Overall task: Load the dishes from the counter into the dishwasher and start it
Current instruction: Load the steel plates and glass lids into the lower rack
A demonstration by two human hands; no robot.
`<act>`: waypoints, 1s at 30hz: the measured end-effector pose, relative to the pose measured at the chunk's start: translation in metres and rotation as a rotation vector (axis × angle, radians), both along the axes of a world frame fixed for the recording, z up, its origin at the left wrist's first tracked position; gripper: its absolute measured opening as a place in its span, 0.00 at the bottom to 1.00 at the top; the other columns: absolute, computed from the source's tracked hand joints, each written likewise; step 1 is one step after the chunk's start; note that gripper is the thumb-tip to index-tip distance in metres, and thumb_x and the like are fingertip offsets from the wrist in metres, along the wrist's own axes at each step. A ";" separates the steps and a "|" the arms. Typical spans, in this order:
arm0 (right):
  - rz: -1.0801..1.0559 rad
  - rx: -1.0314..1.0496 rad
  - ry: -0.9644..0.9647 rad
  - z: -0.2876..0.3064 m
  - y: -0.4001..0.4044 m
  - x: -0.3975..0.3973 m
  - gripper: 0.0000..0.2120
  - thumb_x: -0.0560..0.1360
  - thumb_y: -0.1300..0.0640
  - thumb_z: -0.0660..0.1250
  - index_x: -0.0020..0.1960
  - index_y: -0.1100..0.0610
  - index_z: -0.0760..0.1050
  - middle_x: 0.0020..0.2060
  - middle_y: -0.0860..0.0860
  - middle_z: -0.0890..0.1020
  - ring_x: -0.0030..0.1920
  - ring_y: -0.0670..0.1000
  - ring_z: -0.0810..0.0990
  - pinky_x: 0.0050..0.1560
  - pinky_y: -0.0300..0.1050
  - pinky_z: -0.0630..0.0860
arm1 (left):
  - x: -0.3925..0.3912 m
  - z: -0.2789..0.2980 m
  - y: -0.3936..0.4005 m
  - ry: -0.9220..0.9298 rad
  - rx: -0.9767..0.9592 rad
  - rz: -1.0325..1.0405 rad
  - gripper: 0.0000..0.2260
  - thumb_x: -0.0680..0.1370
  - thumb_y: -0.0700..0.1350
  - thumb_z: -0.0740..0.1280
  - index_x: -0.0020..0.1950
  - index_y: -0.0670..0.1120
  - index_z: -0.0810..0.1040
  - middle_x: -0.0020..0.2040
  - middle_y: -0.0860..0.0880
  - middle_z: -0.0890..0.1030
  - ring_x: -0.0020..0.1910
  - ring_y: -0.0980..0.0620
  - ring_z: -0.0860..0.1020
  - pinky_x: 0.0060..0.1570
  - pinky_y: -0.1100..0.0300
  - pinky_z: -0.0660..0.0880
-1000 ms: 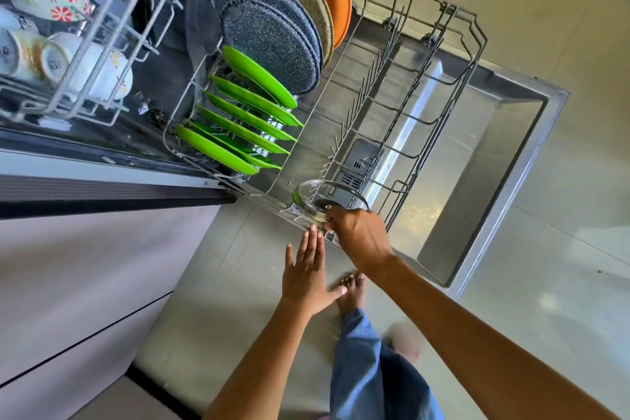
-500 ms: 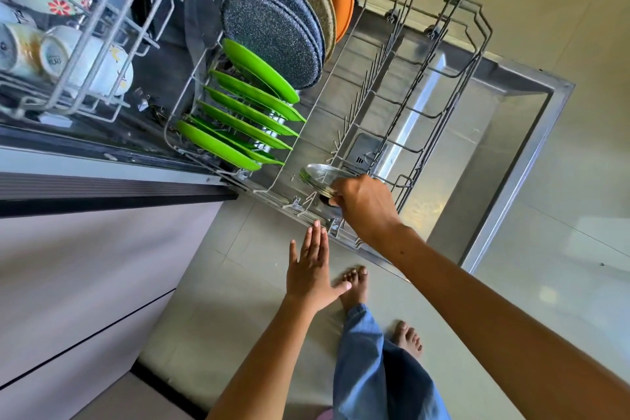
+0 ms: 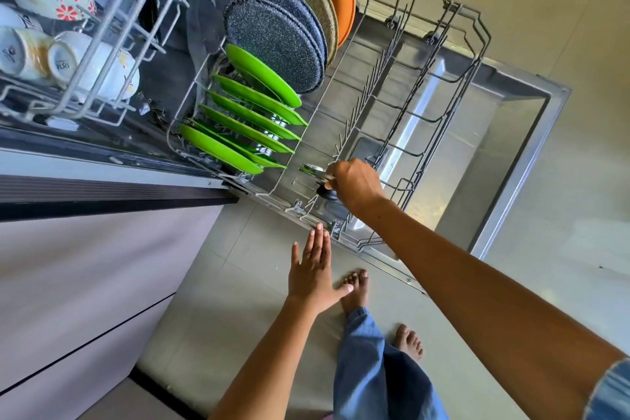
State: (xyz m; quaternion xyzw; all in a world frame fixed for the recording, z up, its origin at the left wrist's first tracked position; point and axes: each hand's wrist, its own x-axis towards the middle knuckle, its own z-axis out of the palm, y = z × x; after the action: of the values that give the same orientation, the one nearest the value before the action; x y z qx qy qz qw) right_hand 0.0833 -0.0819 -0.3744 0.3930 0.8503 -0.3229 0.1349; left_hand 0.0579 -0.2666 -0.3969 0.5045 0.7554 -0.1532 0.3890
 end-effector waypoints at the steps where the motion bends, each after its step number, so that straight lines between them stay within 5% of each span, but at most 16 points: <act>1: -0.006 -0.018 0.002 -0.002 -0.001 0.002 0.10 0.76 0.58 0.66 0.57 0.57 0.77 0.46 0.56 0.82 0.45 0.56 0.81 0.51 0.48 0.78 | -0.001 0.000 0.000 0.000 0.005 -0.005 0.48 0.74 0.68 0.58 0.69 0.43 0.26 0.72 0.45 0.28 0.73 0.48 0.32 0.68 0.49 0.32; 7: -0.041 -0.050 0.032 -0.005 -0.004 0.014 0.09 0.78 0.58 0.63 0.57 0.57 0.76 0.46 0.57 0.82 0.45 0.57 0.82 0.51 0.52 0.79 | -0.003 0.005 -0.002 0.012 0.071 -0.026 0.40 0.78 0.62 0.56 0.77 0.43 0.36 0.74 0.46 0.31 0.75 0.48 0.36 0.71 0.50 0.35; 12: -0.123 0.118 0.254 0.045 -0.023 0.040 0.13 0.78 0.58 0.64 0.61 0.58 0.75 0.50 0.59 0.82 0.46 0.59 0.82 0.46 0.52 0.80 | -0.007 0.049 0.002 0.009 0.316 0.102 0.27 0.82 0.53 0.55 0.77 0.43 0.54 0.78 0.44 0.45 0.77 0.48 0.44 0.74 0.51 0.49; 17: -0.054 0.098 0.299 0.153 -0.073 0.055 0.08 0.76 0.59 0.63 0.52 0.55 0.80 0.44 0.57 0.83 0.44 0.61 0.81 0.40 0.49 0.75 | -0.013 0.170 -0.027 0.146 0.702 0.216 0.21 0.77 0.51 0.56 0.64 0.42 0.76 0.68 0.42 0.72 0.67 0.44 0.71 0.61 0.48 0.73; 22: 0.018 0.145 0.710 0.329 -0.150 0.030 0.05 0.71 0.58 0.68 0.45 0.51 0.80 0.34 0.49 0.84 0.33 0.52 0.81 0.29 0.42 0.75 | -0.027 0.368 -0.113 0.391 0.962 0.371 0.18 0.77 0.51 0.58 0.62 0.45 0.75 0.67 0.42 0.73 0.68 0.47 0.67 0.64 0.55 0.61; 26: 0.180 0.077 0.893 0.440 -0.223 -0.004 0.07 0.70 0.55 0.68 0.46 0.52 0.82 0.40 0.46 0.85 0.36 0.47 0.82 0.37 0.36 0.71 | -0.023 0.482 -0.217 0.649 0.993 0.645 0.20 0.79 0.54 0.55 0.62 0.44 0.78 0.68 0.44 0.73 0.68 0.46 0.69 0.66 0.57 0.59; 30: 0.429 0.035 0.995 0.504 -0.289 -0.046 0.08 0.72 0.54 0.66 0.46 0.54 0.82 0.42 0.46 0.85 0.41 0.47 0.83 0.44 0.40 0.78 | -0.015 0.529 -0.306 0.839 0.989 0.872 0.25 0.81 0.59 0.50 0.63 0.45 0.78 0.69 0.46 0.72 0.68 0.47 0.69 0.67 0.57 0.63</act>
State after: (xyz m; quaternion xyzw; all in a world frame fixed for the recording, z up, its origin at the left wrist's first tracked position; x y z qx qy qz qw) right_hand 0.0371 -0.3709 0.1296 0.0125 0.8779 -0.4211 -0.2279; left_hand 0.0431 -0.5722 0.1317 0.1769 0.9499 0.1898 -0.1742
